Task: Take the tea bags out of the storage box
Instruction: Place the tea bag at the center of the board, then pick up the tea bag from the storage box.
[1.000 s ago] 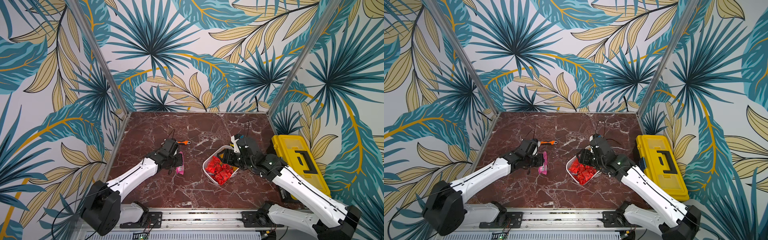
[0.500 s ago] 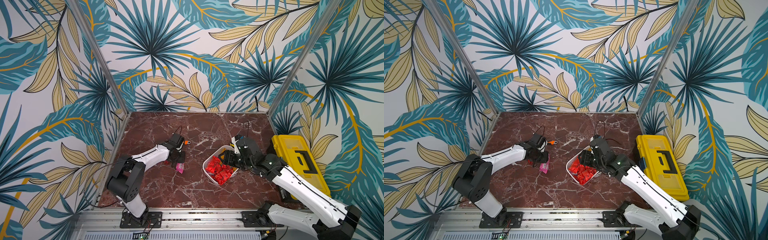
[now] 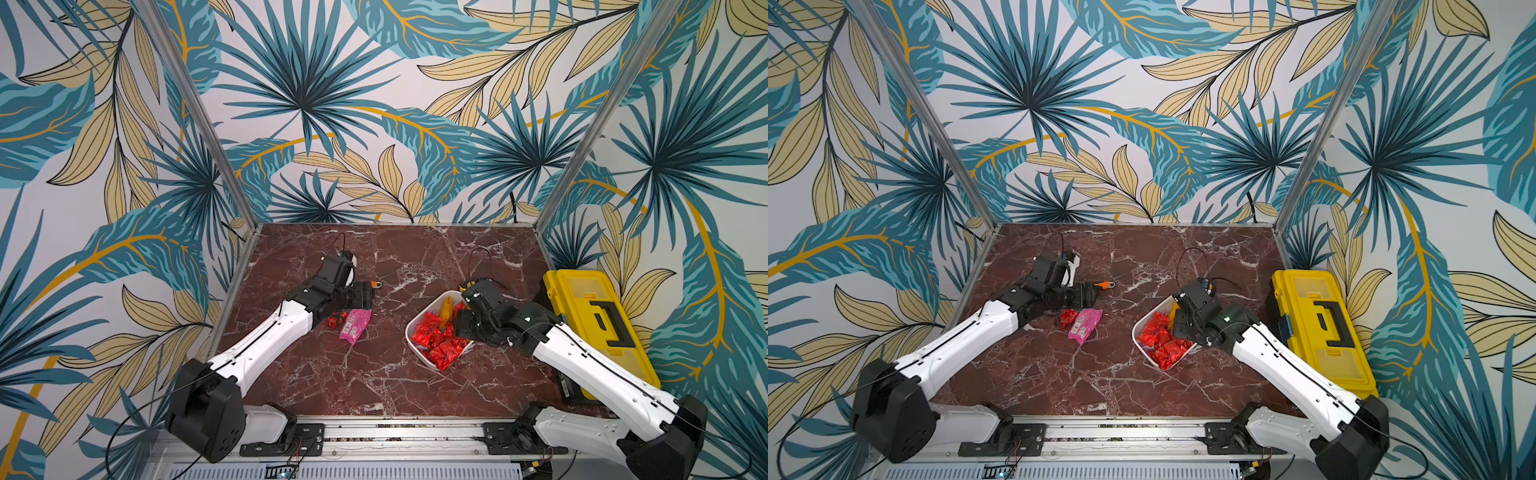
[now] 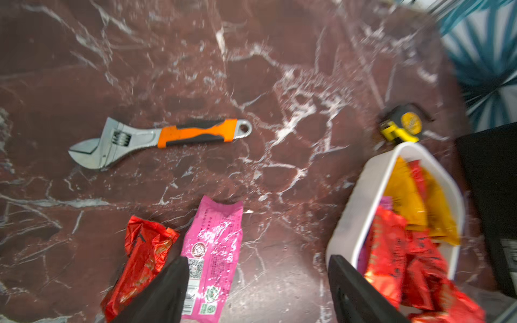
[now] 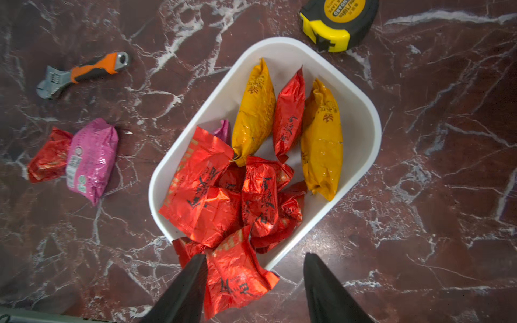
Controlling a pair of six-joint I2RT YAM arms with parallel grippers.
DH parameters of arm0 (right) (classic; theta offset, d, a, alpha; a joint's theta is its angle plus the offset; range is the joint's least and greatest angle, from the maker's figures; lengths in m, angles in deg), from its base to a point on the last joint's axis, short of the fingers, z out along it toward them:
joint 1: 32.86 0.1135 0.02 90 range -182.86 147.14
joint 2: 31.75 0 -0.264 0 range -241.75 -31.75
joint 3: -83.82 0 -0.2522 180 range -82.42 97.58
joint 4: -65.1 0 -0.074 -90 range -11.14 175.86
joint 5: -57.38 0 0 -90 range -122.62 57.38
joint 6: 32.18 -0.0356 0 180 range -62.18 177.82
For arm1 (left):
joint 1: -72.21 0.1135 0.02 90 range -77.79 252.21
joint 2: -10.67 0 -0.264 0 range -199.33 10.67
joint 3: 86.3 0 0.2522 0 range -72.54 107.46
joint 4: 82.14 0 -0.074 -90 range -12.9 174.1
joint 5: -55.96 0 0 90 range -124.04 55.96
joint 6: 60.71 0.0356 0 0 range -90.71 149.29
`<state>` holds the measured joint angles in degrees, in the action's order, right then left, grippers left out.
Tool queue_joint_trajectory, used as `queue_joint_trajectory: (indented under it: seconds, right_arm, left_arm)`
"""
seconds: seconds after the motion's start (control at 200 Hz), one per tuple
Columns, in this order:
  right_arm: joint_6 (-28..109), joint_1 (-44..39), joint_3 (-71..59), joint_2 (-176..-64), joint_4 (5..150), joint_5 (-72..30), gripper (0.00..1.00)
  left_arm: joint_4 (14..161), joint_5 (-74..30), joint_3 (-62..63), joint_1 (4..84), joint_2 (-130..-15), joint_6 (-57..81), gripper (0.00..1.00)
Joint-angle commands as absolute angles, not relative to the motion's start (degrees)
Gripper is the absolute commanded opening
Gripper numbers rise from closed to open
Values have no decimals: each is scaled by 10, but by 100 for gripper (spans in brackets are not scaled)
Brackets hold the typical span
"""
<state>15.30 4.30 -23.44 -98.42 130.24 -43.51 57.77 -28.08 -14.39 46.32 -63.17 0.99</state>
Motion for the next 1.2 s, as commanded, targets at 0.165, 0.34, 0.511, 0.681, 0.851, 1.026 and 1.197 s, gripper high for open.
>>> queue_joint_trajectory:
  seconds: [0.165,0.34,0.511,0.681,0.851,1.026,1.197]
  right_arm:
    - [191,43,-245,-1006,1331,-347,70]
    - [129,42,-305,-951,1318,-314,75]
    - [64,42,-367,-904,1249,-292,73]
    - [35,43,-408,-908,1175,-261,62]
    - [26,42,-426,-910,1135,-264,55]
    - [20,41,-437,-920,1105,-270,42]
    - [19,41,-437,-919,1102,-270,23]
  left_arm:
    - [760,-179,-296,465,-475,-200,83]
    - [794,-155,-367,464,-408,-250,83]
    - [766,-166,-399,465,-357,-242,84]
    - [766,-186,-414,465,-328,-254,84]
    - [768,-189,-410,465,-324,-256,84]
    - [769,-188,-407,465,-330,-257,84]
    - [766,-189,-401,465,-327,-257,84]
